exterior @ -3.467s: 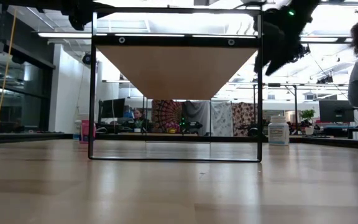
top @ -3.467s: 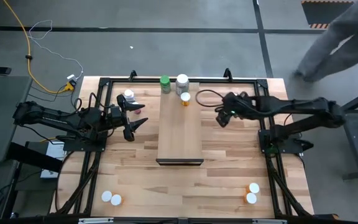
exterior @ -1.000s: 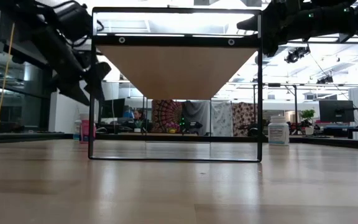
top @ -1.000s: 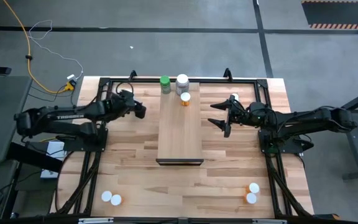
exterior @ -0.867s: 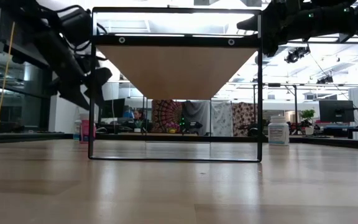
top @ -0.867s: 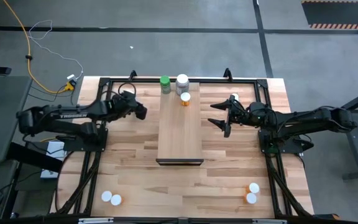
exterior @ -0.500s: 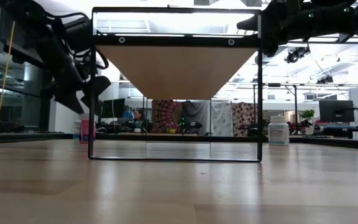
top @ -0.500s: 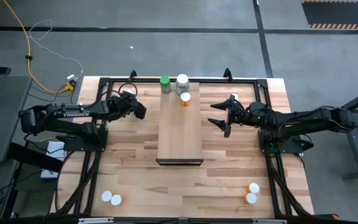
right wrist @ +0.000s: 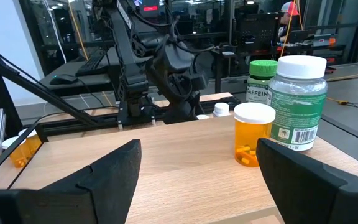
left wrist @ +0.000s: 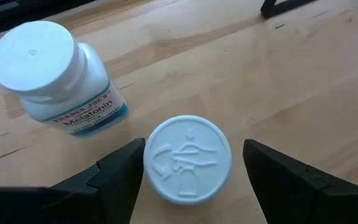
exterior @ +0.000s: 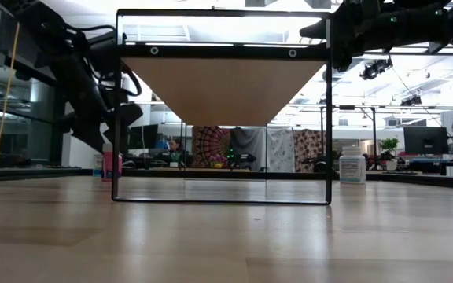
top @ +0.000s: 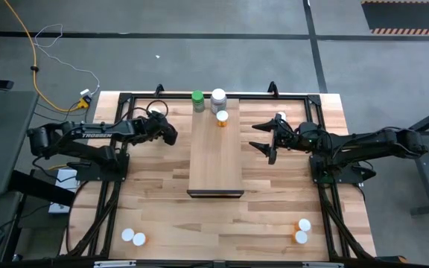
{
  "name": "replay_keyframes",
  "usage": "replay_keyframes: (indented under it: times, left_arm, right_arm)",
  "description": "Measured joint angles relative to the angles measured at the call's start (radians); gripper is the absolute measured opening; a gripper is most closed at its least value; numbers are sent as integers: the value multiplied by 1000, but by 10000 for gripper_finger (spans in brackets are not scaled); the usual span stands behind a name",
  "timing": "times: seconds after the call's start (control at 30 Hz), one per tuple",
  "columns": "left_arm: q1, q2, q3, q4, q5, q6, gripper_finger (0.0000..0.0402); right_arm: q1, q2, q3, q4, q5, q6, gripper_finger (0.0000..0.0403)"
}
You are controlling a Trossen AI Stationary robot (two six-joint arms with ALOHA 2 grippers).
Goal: Pick and place medicine bottles onto shelf by color
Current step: Put the pink pill bottle on the shelf
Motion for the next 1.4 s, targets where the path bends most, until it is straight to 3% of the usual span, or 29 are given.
replay_keyframes:
  times: [0.3, 0.67, 0.9, 1.13, 1.4]
  left_arm:
    - [0, 0, 0, 7, -11, 26, 259]
    - [0, -3, 0, 6, -10, 29, 158]
    - [-13, -65, 58, -53, -6, 90, 162]
    - [-127, -206, 96, -119, -72, 110, 168]
    - [-324, -369, 110, -67, -199, 142, 166]
  right_arm:
    - [0, 0, 0, 0, 0, 0, 309]
    - [0, 0, 0, 0, 0, 0, 309]
    - [0, 0, 0, 0, 0, 0, 309]
    - [0, 0, 0, -7, 0, 0, 309]
    - [0, 0, 0, -7, 0, 2, 309]
